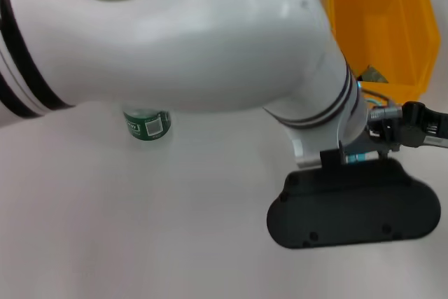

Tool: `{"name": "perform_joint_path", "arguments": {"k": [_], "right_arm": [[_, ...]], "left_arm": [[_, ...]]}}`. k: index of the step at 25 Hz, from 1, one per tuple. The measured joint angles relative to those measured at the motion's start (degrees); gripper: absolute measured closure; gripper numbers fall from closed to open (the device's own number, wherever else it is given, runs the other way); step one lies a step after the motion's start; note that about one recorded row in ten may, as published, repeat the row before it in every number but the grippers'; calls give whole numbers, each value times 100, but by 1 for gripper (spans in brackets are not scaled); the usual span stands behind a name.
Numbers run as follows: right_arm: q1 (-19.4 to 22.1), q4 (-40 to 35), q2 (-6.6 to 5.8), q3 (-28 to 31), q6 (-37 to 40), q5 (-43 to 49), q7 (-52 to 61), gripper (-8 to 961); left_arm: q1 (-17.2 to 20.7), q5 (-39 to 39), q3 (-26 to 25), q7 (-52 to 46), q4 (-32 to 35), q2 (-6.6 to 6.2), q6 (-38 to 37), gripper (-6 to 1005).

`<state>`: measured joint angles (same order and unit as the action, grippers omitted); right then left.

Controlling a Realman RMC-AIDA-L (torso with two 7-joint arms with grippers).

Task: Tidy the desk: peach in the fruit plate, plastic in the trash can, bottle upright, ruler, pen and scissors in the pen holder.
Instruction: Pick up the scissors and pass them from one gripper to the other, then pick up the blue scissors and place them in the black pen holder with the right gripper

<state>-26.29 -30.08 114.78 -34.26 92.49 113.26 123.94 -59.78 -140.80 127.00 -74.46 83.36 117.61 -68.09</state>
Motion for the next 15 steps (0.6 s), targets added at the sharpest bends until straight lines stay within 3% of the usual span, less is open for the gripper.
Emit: {"name": "perform_joint_path", "arguments": {"k": [15], "right_arm": [[170, -24, 5, 143, 35, -10, -151, 888]], "left_arm": [[873, 948, -1738, 386, 646, -105, 367, 520]]}}
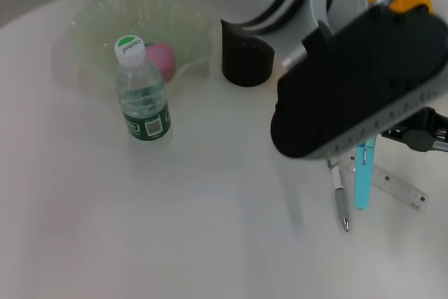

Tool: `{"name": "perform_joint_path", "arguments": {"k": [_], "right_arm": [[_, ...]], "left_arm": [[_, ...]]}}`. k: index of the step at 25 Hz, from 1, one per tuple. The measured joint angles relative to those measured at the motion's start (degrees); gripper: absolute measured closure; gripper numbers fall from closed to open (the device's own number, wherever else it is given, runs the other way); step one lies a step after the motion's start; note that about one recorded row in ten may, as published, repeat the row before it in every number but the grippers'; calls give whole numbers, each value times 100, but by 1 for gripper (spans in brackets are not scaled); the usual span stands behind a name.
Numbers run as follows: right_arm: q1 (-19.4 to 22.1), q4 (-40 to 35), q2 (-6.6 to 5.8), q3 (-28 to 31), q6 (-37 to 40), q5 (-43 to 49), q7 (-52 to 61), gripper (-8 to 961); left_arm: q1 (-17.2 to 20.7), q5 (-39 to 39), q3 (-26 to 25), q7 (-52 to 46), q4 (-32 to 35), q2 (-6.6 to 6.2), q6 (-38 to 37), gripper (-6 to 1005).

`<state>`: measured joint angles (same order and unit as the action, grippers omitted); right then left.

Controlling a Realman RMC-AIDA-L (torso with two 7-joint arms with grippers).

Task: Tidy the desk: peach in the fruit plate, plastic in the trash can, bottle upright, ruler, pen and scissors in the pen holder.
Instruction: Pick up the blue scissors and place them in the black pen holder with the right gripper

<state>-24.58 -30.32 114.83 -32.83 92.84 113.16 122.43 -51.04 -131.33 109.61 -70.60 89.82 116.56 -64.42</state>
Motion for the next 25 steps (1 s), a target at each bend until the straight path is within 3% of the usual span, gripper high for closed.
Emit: {"name": "perform_joint_path", "arguments": {"k": [8, 14, 20, 25], "right_arm": [[4, 0, 43, -2, 80, 0, -54, 881], [32, -102, 49, 37, 196, -125, -124, 874], [42, -286, 41, 228, 511, -243, -209, 868], [62, -563, 41, 292, 905, -540, -444, 862]], "left_arm": [[575, 730, -1046, 95, 129, 31, 554, 526], [1304, 1894, -2178, 55, 340, 160, 1212, 525], [1948, 4234, -3534, 343, -73, 191, 1231, 521], [2665, 6265, -4267, 1202, -1297, 196, 633, 517]]}}
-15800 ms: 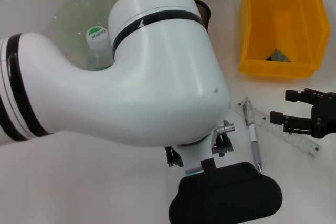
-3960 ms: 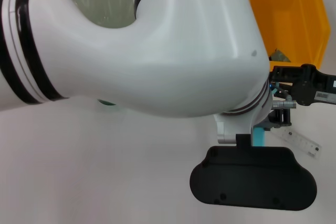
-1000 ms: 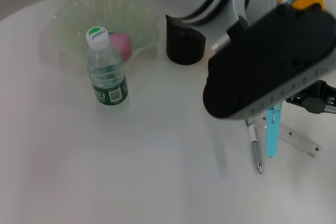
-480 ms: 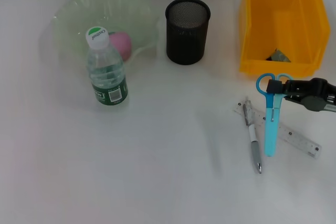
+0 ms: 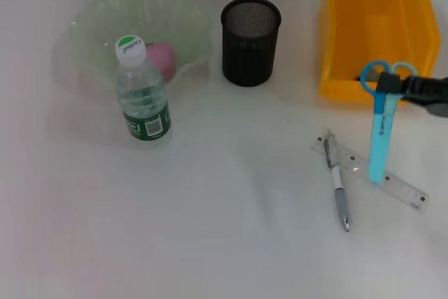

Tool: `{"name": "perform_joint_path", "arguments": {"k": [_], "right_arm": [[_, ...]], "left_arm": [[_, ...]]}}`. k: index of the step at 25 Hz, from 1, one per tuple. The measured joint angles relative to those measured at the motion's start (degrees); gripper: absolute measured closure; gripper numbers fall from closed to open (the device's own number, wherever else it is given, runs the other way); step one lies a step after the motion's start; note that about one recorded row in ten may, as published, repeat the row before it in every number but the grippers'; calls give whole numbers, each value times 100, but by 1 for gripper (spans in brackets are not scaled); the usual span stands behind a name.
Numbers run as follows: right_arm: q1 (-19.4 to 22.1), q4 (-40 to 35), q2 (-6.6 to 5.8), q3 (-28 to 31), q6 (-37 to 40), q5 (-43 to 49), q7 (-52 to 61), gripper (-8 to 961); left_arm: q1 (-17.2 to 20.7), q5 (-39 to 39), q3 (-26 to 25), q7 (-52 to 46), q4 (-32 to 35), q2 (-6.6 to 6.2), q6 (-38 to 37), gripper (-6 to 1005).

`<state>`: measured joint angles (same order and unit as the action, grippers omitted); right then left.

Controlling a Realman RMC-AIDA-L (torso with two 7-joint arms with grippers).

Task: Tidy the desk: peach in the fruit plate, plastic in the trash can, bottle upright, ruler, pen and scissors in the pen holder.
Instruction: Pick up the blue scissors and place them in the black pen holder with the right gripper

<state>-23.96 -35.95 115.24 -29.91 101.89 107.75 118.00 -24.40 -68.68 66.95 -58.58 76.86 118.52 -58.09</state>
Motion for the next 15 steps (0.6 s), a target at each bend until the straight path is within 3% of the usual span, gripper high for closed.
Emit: {"name": "perform_joint_path", "arguments": {"k": [1, 2, 5, 10, 15], "right_arm": [[15, -36, 3, 0, 82, -101, -93, 861], [32, -86, 3, 1, 174, -235, -210, 860], [88, -280, 3, 3, 374, -608, -514, 856], [109, -608, -50, 9, 643, -1432, -1098, 850], [-131, -774, -34, 15, 474, -2127, -2099, 845]], "left_arm": [[274, 822, -131, 451, -733, -6, -277, 516], [274, 822, -131, 451, -733, -6, -277, 516], [489, 1616, -425, 1130, -1947, -17, -1008, 516], [689, 1872, -948, 1841, -3479, 14, -2021, 517], [828, 2157, -917, 2297, -4706, 31, -2524, 517]]}}
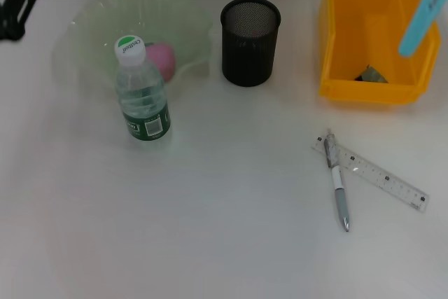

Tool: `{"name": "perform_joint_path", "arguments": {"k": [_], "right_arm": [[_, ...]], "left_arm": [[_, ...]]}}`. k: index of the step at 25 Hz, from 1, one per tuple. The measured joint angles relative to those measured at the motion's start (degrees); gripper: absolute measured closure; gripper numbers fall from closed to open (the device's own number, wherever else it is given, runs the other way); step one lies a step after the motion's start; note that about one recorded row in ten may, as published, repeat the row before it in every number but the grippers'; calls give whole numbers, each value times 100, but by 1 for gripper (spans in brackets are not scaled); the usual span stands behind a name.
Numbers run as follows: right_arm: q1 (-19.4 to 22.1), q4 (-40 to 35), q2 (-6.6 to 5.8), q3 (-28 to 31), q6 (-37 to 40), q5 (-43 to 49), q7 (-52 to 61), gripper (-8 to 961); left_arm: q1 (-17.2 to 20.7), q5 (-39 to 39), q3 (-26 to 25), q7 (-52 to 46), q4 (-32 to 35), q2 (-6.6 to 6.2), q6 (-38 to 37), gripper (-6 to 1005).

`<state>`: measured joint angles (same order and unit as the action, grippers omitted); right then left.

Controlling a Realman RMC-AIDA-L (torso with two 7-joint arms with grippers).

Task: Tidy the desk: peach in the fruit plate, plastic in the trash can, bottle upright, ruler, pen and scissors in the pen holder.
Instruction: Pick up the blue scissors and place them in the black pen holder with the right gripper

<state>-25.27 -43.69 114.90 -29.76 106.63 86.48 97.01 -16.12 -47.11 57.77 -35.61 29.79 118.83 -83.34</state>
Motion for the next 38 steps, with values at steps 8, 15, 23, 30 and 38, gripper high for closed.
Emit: {"name": "perform_joint_path", "arguments": {"k": [8, 15, 23, 30, 38], "right_arm": [[-772, 385, 311, -208, -1353, -57, -2392, 836], [-1615, 1438, 392, -248, -2424, -186, -3430, 828], [-2404, 2070, 410, -969, -3909, -166, -3596, 819], [-2609, 2270, 435, -1469, -4534, -182, -3167, 811], [-2551, 2529, 444, -1509, -4711, -172, -3088, 801]], "left_arm": [[278, 517, -120, 1211, -1732, 20, -977, 518], [320, 563, -124, 1846, -2447, 33, -943, 519], [276, 524, -88, 1937, -2643, 28, -704, 520], [312, 518, -94, 1965, -2694, 22, -693, 521], [353, 518, -98, 1958, -2702, 17, -692, 521]]}}
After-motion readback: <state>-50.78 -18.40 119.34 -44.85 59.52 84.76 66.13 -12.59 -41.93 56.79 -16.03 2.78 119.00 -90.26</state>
